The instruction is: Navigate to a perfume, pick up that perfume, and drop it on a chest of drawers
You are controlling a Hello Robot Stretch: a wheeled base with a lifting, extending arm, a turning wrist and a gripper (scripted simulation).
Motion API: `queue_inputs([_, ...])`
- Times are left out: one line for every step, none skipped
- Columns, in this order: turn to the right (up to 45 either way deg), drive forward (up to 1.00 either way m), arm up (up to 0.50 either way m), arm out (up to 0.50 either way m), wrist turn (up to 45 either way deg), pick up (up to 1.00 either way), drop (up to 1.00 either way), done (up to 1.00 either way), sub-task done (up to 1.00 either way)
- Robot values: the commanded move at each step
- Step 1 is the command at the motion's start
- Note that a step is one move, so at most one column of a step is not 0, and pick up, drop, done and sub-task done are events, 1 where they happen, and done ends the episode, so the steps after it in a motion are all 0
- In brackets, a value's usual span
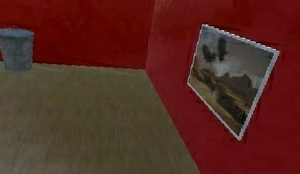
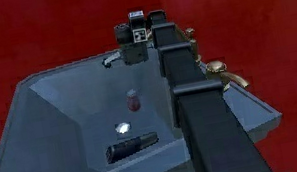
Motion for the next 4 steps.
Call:
queue_inputs([0.0,0.00,-0.20,0.00,0.0,0.00,0.00,0.00,0.00])
queue_inputs([0.0,0.00,0.00,0.00,0.0,1.00,0.00,0.00,0.00])
queue_inputs([0.0,0.00,0.10,0.00,0.0,0.00,0.00,0.00,0.00])
queue_inputs([0.0,0.00,0.10,0.00,0.0,0.00,0.00,0.00,0.00])
